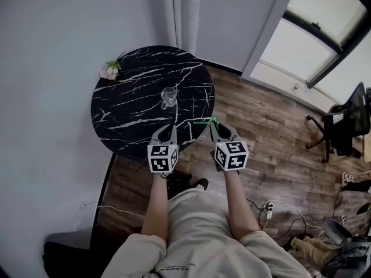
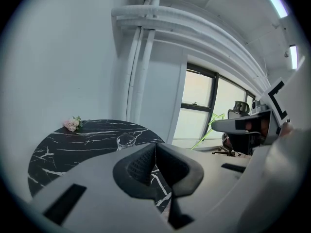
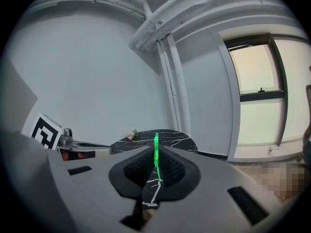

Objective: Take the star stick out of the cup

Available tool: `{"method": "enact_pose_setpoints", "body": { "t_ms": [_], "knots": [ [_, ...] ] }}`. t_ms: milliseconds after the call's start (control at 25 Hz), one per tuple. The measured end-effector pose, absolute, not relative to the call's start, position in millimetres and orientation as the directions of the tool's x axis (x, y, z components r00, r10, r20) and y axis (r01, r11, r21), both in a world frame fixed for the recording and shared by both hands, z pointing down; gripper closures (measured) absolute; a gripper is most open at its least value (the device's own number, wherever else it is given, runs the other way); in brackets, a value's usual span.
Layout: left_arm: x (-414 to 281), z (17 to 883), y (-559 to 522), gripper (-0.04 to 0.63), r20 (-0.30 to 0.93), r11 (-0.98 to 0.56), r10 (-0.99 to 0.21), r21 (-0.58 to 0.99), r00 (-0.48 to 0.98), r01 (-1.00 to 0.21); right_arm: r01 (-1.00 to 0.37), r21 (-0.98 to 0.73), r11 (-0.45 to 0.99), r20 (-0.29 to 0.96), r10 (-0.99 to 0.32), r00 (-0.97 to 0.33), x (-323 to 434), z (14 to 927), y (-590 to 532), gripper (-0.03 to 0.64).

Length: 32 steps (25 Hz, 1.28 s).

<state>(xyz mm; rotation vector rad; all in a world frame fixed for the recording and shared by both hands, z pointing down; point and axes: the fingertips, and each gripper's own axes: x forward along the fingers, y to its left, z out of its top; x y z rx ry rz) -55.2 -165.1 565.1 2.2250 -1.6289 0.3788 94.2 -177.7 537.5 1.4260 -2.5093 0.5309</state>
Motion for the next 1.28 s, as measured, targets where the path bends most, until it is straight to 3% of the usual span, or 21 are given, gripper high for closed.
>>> {"method": "enact_pose_setpoints", "body": {
  "t_ms": [1280],
  "knots": [
    [-61.7, 560.2, -167.8, 0.572, 0.424, -0.254, -0.864, 0.104, 0.274, -0.962, -0.835, -0.310, 0.454, 0.296, -0.789, -0.539, 95.5, 531.4, -179.3, 0.571]
  ]
}}
